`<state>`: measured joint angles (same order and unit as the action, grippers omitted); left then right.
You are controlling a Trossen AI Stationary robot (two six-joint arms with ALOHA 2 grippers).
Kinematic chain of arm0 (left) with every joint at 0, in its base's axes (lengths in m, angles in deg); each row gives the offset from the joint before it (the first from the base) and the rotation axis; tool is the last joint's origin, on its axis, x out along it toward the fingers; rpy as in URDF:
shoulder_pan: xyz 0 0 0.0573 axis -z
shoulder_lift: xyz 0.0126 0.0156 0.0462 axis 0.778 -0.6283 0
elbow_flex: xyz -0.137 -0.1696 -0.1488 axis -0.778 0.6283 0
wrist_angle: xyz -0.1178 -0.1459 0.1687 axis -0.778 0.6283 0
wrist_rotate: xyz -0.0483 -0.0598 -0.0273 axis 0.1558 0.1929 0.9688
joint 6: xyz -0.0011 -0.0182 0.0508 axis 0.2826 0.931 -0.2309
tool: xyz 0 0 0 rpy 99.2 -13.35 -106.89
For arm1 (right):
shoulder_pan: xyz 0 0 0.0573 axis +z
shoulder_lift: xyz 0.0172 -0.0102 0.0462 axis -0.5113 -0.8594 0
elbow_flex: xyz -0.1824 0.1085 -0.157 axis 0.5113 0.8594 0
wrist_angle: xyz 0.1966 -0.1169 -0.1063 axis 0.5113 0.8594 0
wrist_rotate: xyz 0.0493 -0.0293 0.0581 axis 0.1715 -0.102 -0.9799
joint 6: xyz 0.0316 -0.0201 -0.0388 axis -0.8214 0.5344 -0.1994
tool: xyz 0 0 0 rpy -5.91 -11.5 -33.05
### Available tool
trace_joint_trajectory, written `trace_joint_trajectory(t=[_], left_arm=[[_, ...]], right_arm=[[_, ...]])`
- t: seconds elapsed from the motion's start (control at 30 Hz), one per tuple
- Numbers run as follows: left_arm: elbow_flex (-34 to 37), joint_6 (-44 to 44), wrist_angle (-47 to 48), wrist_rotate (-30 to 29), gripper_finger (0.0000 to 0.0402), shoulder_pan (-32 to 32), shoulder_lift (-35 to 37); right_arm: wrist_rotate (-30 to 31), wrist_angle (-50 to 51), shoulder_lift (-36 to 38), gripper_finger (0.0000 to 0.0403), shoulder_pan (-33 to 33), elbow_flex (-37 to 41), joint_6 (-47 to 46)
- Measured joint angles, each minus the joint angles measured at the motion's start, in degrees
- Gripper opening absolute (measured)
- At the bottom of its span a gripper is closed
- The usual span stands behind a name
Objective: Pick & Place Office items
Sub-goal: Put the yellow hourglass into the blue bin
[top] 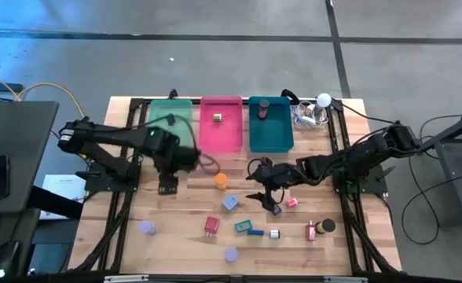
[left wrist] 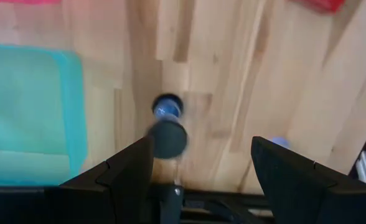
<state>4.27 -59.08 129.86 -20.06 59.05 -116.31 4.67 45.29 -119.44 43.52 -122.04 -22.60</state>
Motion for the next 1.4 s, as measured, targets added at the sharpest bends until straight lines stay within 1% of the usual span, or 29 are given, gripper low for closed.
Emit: trace_joint_trajectory(t=[0.13,0.2,0.33,0.43,0.53,0.6,0.67,0.73,0.83,0.97,1.07,1.23,1.33,1.4], left_arm=[[0.00,5.30,1.68,-3.17,0.0262,6.72,2.11],[0.00,7.65,1.52,-5.52,0.0262,9.95,3.51],[0.12,12.44,1.54,-11.29,0.0262,16.44,6.20],[0.22,13.28,1.44,-14.38,0.0262,20.79,8.39],[0.22,15.48,1.48,-18.06,0.0262,23.93,10.34],[0.24,17.39,1.60,-20.16,0.0262,25.45,11.26],[0.24,18.40,1.52,-22.29,0.0262,26.63,12.17],[0.39,18.82,1.50,-24.40,0.0262,27.65,12.97],[0.92,18.82,1.44,-27.87,0.0262,28.62,13.80],[2.05,19.14,1.38,-31.43,0.0262,28.63,14.43],[3.56,19.26,1.08,-31.72,0.0262,28.58,14.51],[6.63,19.26,1.06,-32.06,0.0262,28.58,14.54],[8.36,19.24,1.05,-33.05,0.0262,28.58,14.57],[9.10,19.26,0.68,-33.23,0.0262,28.58,14.59]], right_arm=[[6.51,-0.08,0.00,0.0303,-0.01,0.00,1.09],[8.61,-1.09,-0.18,0.0303,-0.02,0.00,1.65],[9.24,-6.46,-3.37,0.0303,0.08,-0.02,5.49],[9.36,-14.13,-7.42,0.0303,0.09,-0.13,8.93],[12.06,-19.48,-10.55,0.0303,-0.15,-0.02,11.94],[13.69,-21.39,-11.34,0.0303,-0.19,-0.02,14.30],[13.77,-21.86,-11.99,0.0303,-0.52,-0.27,14.99],[13.52,-21.90,-13.24,0.0303,-1.14,-0.97,13.75],[10.61,-21.35,-15.84,0.0303,-2.50,-2.72,13.03],[9.16,-21.18,-18.59,0.0303,-3.67,-5.35,13.71],[7.46,-19.04,-19.66,0.0303,-4.66,-7.15,14.20],[6.47,-15.32,-20.68,0.0303,-5.90,-8.85,13.14],[6.14,-14.90,-20.68,0.0303,-6.32,-9.00,12.41],[4.16,-14.89,-20.68,0.0303,-6.62,-8.96,12.40]])
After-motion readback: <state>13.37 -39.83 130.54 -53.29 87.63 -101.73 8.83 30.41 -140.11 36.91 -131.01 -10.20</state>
